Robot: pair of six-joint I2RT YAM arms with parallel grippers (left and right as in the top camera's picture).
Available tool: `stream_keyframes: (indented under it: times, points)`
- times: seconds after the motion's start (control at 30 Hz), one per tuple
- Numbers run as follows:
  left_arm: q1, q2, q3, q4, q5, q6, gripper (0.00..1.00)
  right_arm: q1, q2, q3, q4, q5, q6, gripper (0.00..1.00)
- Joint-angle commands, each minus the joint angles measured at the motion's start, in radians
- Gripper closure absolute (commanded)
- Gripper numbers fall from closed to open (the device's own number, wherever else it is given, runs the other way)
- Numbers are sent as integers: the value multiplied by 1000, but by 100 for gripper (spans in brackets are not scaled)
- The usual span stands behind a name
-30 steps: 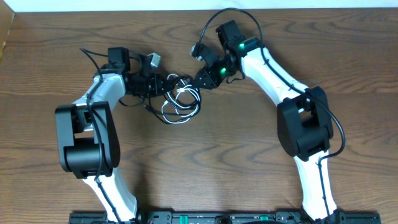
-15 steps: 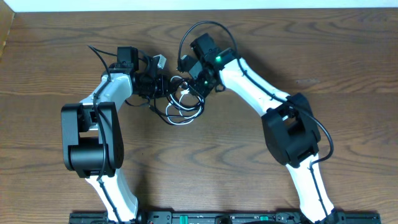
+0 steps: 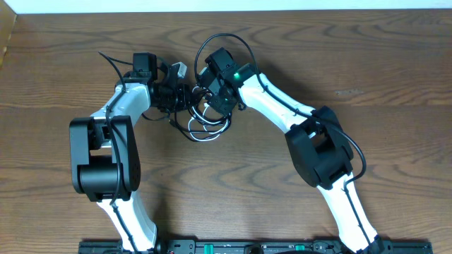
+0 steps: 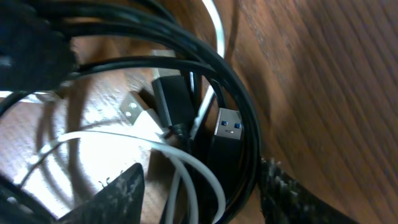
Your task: Untangle cables
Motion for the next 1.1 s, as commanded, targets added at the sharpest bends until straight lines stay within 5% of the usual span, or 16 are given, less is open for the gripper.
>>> stream_keyframes:
  times: [0.0, 0.1, 0.3, 0.73, 1.07]
  points:
    - [3, 6, 16, 2, -13, -5, 93, 1, 29, -8, 8, 10, -1, 55]
    - [3, 6, 16, 2, -48, -5, 92, -1, 32, -8, 10, -18, 23, 98]
    - [3, 6, 10, 9, -103, -6, 92, -31, -13, -3, -2, -280, 6, 99]
    - [4, 7, 10, 9, -241, -48, 92, -190, -34, -3, -111, -1023, -300, 99]
    - [4, 7, 10, 9, -281, -93, 92, -286, -34, -5, -134, -658, 112, 99]
